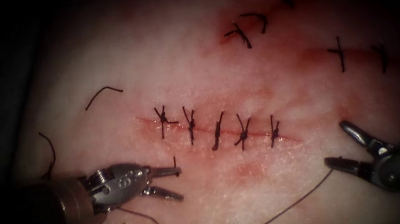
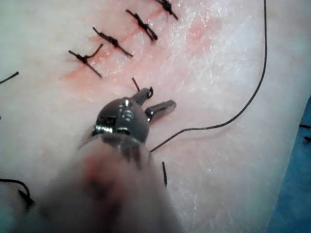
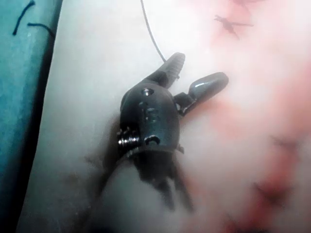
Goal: Wound Closure
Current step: Set down the short cut tail end with the left gripper, then wound closure complete
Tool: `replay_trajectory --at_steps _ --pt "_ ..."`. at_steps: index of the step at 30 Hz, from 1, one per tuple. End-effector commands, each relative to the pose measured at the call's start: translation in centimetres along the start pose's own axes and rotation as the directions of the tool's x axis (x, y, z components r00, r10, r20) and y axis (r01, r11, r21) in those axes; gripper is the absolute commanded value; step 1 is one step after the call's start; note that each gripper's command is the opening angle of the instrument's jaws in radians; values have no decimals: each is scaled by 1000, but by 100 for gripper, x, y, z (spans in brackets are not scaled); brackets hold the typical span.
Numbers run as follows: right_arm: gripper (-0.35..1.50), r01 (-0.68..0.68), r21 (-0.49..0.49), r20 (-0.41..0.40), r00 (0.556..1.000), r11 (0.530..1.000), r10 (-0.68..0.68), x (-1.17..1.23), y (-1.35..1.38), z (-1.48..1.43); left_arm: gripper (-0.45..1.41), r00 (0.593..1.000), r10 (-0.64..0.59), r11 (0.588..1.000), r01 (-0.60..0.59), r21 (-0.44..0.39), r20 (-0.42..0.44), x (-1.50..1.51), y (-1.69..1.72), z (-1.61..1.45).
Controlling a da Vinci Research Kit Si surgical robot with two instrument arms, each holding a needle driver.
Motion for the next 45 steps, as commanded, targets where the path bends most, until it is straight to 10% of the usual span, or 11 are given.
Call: replay_trajectory --at_steps 1,8,14,22,27,34,45 --pt "120 -3 0 0 1000 1000 3 -2 -11 6 0 999 13 1000 -13 -15 -44 2 2 7" --pt "121 -2 -4 2 1000 1000 2 -1 -14 8 83 988 -34 999 32 -12 -148 57 4 12" --pt "121 7 -9 1 1000 1000 -7 -1 -20 8 103 986 -36 999 39 15 -160 68 -3 43" --pt "125 4 -13 2 1000 1000 -4 -3 -24 12 98 983 -150 987 142 -77 -108 41 3 69" --pt "125 -5 -16 2 1000 1000 6 -1 -29 11 94 952 -280 954 290 -75 126 -5 -4 73" --pt "123 -15 -19 5 1000 1000 15 -1 -34 15 63 915 -328 944 324 57 235 -49 -11 1" --pt "123 -18 -20 12 1000 1000 18 3 -32 20 51 973 -157 986 145 81 169 -6 12 -31"
